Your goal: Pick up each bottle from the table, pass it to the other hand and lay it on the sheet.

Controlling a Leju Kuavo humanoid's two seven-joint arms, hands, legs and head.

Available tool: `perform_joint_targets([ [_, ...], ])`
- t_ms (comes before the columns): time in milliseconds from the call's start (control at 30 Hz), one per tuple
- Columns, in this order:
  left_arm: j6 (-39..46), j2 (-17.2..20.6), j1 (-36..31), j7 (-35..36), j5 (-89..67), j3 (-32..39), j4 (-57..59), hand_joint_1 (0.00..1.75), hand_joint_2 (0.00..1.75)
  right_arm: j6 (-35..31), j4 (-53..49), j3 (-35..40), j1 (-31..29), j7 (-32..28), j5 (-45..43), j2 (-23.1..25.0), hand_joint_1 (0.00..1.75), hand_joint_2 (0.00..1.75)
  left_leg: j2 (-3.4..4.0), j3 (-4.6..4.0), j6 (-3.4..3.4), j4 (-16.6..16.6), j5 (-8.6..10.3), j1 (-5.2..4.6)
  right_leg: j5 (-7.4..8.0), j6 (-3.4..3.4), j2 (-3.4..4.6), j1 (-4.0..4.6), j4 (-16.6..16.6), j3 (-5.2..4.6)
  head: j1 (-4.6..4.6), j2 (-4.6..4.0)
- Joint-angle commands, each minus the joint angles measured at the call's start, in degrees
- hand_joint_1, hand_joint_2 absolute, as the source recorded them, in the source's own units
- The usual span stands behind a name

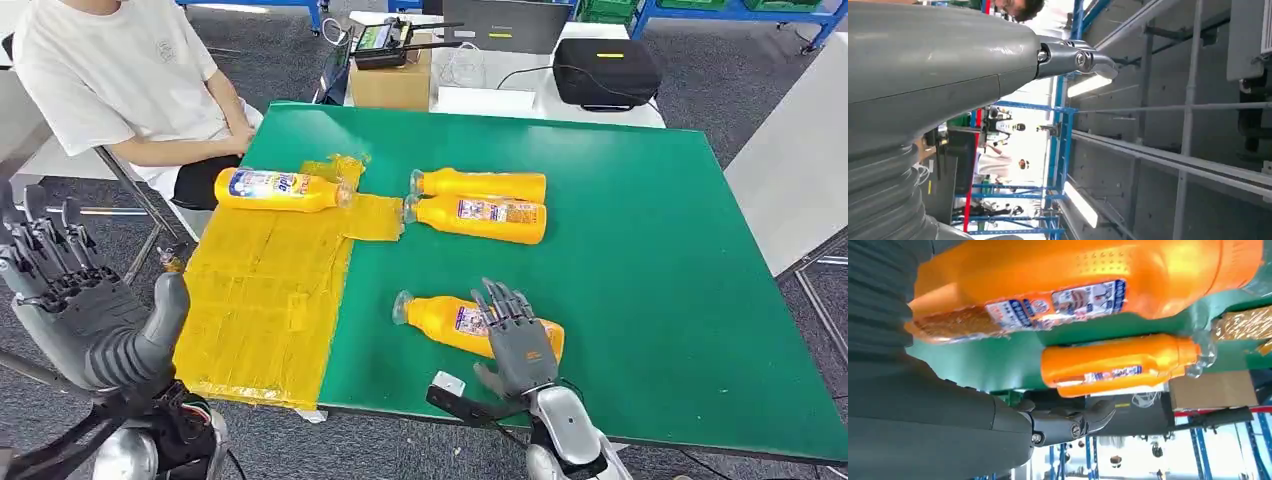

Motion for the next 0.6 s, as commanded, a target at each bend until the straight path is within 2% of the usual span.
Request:
perform_joint_targets([
  [33,-2.1,-0.7,-1.3,2.2,0.0,0.1,3.5,0.0,1.75,2.7,-2.1,-4.9,2.7,1.2,-3.0,-1.8,0.0,1.75,-0.15,0.02,0.13,-0.1,0.02,-0.02,-0.01,-0.16,-0.13,0.02,-0.1,0.07,0.0,0.0],
  [167,-1.7,-0.1,-3.7,3.7,-0.9,-1.5,7.5,0.0,1.75,4.3,7.5,-8.8,0.4,-2.4,-10.3,-0.3,0.0,1.75,-0.15,0.07,0.14,-0.1,0.06,-0.01,0.04,-0.16,-0.12,0.03,-0.2,0.12,0.0,0.0],
  [267,-1.1,0.3,-4.7,4.9,-1.8,-2.2,9.7,0.0,1.75,4.8,12.5,-9.5,-1.6,-2.0,-11.0,0.2,0.0,1.75,-0.1,0.11,0.13,-0.1,0.06,0.0,0.05,-0.17,-0.07,0.03,-0.2,0.15,0.0,0.0],
  [600,-1.1,0.3,-4.9,4.9,-1.8,-2.3,10.0,0.0,1.75,4.9,12.9,-9.6,-2.2,-2.0,-11.1,0.2,0.0,1.75,-0.06,0.09,0.13,-0.1,0.03,-0.01,0.03,-0.17,-0.04,0.03,-0.1,0.09,0.0,0.0],
])
